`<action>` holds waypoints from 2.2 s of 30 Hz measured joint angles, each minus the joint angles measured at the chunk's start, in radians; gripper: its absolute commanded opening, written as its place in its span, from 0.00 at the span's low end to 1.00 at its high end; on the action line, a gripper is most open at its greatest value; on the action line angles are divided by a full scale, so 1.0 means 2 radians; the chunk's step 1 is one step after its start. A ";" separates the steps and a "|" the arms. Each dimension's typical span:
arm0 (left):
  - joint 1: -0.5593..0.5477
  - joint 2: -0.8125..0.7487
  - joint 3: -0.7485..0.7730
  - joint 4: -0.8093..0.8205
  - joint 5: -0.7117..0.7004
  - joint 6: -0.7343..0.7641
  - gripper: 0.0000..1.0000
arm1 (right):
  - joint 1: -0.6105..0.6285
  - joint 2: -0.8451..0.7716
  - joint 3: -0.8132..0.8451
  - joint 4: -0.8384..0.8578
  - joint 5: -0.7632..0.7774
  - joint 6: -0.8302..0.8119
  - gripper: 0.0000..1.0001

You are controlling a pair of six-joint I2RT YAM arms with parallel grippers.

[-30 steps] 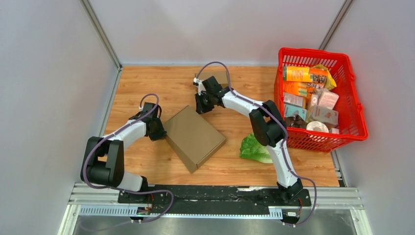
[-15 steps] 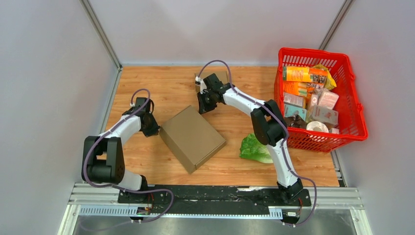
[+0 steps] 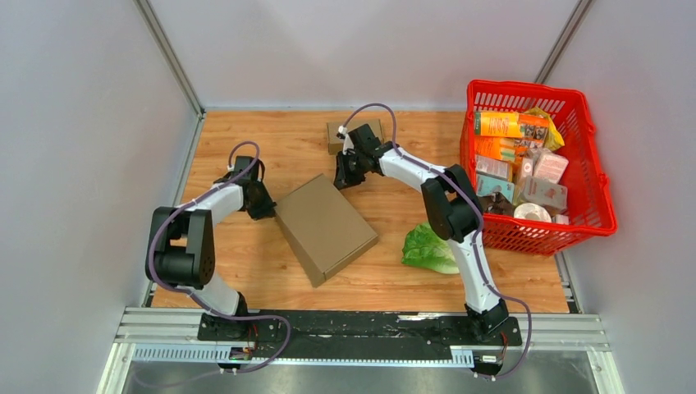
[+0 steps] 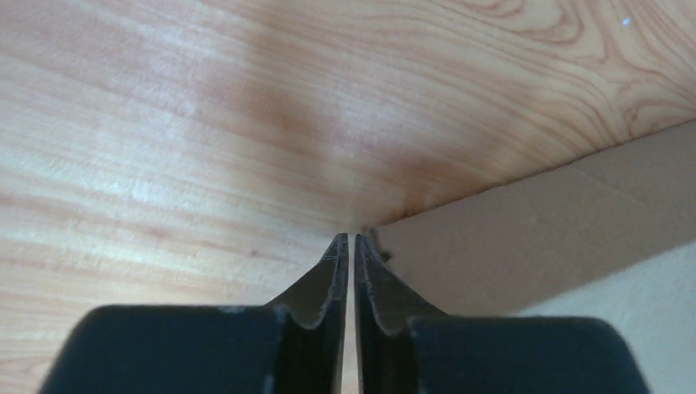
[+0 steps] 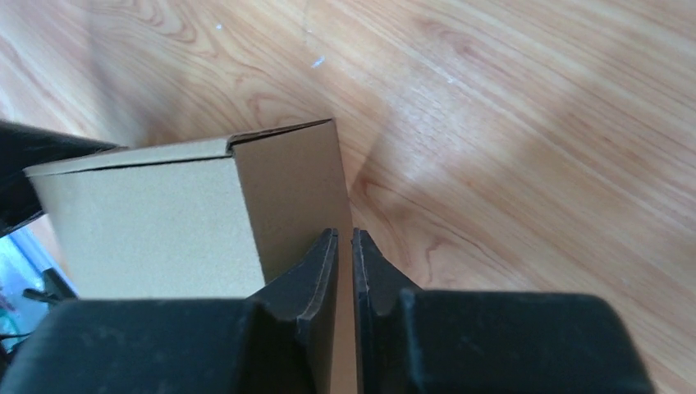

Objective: Fold the paper box

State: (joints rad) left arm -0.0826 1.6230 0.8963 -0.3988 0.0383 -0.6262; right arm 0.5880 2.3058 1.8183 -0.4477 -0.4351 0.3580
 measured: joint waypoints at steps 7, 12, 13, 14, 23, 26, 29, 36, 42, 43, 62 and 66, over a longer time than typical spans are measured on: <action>0.008 -0.128 -0.049 -0.037 -0.010 -0.023 0.27 | -0.004 -0.014 0.000 -0.088 0.095 -0.029 0.43; -0.013 -0.258 -0.133 -0.075 0.011 -0.048 0.09 | -0.004 -0.109 -0.111 -0.107 0.133 -0.049 0.41; -0.033 -0.273 -0.140 -0.086 0.016 -0.055 0.08 | -0.004 -0.129 -0.138 -0.104 0.131 -0.049 0.38; -0.055 -0.282 -0.144 -0.094 0.017 -0.059 0.05 | -0.005 -0.149 -0.168 -0.101 0.129 -0.049 0.37; -0.200 -0.274 -0.172 -0.094 0.030 -0.108 0.00 | -0.005 -0.192 -0.275 -0.044 0.095 -0.052 0.26; -0.231 -0.241 -0.172 -0.086 0.029 -0.120 0.00 | -0.005 -0.192 -0.279 -0.032 0.091 -0.053 0.25; -0.266 -0.221 -0.172 -0.076 0.031 -0.132 0.00 | -0.004 -0.192 -0.280 -0.026 0.087 -0.053 0.25; -0.309 -0.162 -0.165 -0.040 0.057 -0.165 0.00 | 0.008 -0.202 -0.304 0.006 0.090 -0.024 0.14; -0.310 -0.119 -0.122 -0.083 0.046 -0.165 0.00 | 0.011 -0.256 -0.386 0.062 0.123 0.048 0.16; -0.310 -0.117 -0.118 -0.086 0.041 -0.163 0.03 | 0.012 -0.260 -0.388 0.058 0.130 0.049 0.17; -0.317 -0.250 -0.180 -0.063 0.038 -0.123 0.00 | 0.018 -0.284 -0.400 0.003 0.147 0.016 0.15; -0.349 -0.146 -0.162 -0.027 0.082 -0.157 0.00 | 0.018 -0.301 -0.430 0.031 0.130 0.063 0.07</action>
State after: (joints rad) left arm -0.7799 1.3300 0.5732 -0.4538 0.2031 -0.9401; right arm 0.6247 1.7046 0.9573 -0.3851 -0.1741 0.4835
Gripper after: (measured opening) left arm 0.003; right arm 0.106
